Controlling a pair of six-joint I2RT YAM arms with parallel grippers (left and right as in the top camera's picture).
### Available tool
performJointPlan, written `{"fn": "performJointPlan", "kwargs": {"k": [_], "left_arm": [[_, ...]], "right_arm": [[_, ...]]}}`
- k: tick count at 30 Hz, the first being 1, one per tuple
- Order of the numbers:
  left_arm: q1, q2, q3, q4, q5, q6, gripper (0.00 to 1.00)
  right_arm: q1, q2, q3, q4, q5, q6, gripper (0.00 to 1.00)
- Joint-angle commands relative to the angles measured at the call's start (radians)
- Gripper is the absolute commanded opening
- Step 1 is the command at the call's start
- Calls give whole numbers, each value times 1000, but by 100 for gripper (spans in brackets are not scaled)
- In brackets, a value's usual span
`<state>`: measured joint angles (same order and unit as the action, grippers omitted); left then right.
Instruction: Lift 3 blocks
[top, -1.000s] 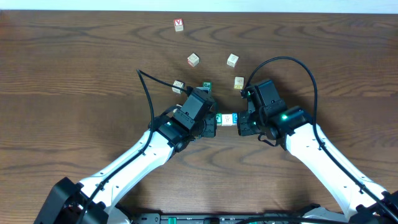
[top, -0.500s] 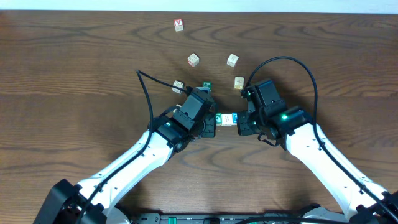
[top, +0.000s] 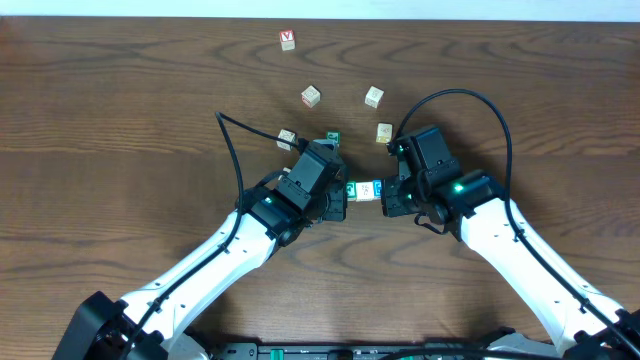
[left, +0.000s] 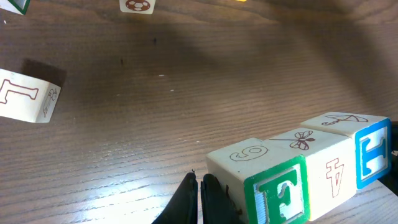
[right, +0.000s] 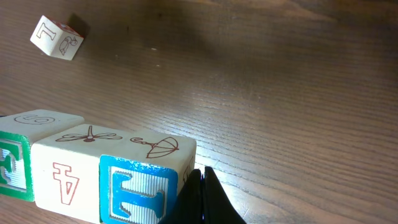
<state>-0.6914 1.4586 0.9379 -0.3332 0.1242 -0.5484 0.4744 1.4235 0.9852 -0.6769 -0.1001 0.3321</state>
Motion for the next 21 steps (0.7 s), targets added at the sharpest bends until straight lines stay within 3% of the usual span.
{"fn": "performJointPlan", "kwargs": {"k": [1,21], "left_arm": [[-40,-32,82,57,177,17,7],[-40,-35,94,48,174,17,7]], "right_arm": [[63,-12,39,25,-252,-3,1],[63,-12,61,3,-252,-4,1]]}}
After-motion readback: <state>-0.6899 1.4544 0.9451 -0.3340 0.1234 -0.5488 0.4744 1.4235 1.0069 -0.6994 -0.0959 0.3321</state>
